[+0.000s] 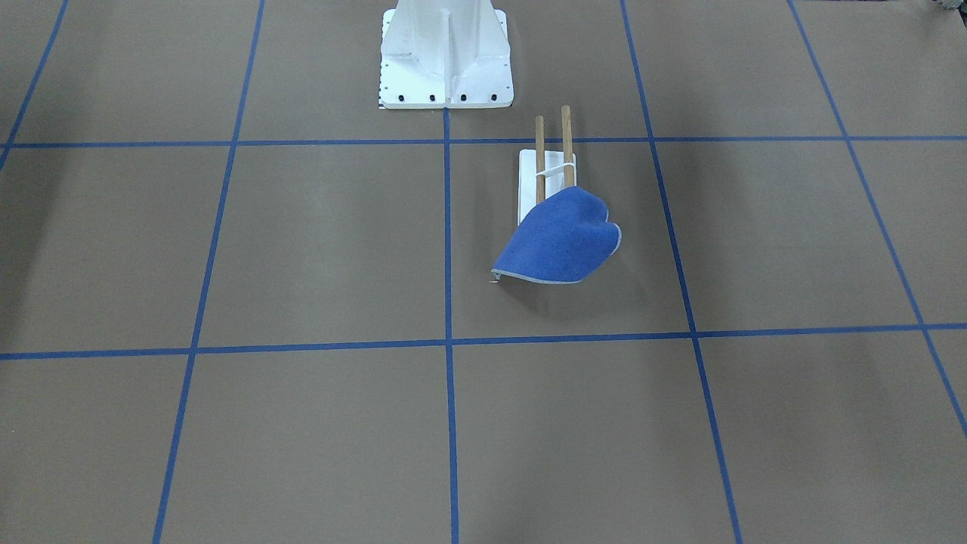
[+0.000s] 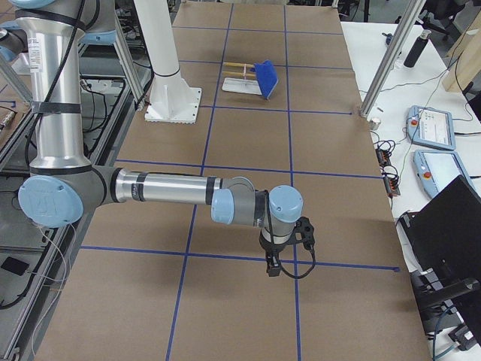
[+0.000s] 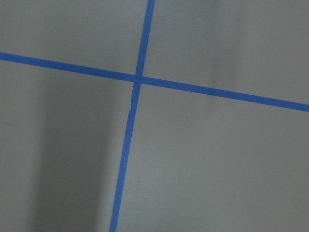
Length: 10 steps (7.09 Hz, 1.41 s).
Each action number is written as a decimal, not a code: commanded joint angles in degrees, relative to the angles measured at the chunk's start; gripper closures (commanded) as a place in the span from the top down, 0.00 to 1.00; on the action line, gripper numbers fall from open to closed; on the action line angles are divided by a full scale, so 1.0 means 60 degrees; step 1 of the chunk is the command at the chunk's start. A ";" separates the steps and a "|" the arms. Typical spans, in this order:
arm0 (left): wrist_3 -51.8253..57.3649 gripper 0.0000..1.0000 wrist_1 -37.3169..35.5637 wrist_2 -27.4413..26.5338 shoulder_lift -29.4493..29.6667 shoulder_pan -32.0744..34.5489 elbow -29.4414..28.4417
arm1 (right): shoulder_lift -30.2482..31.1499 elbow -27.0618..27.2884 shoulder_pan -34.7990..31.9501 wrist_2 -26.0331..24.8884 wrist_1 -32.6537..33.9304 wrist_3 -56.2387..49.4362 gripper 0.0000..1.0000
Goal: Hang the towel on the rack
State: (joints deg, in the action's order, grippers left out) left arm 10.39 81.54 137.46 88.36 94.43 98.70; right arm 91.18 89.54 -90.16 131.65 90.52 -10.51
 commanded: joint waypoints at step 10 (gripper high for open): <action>-0.0033 0.98 0.0018 -0.0044 -0.0269 0.0024 -0.0014 | 0.0286 0.0340 -0.0192 0.0177 -0.0160 0.0009 1.00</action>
State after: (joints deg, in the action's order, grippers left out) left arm 10.13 81.65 137.20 86.85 94.57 98.59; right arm 92.86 91.60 -91.30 132.72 89.56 -10.39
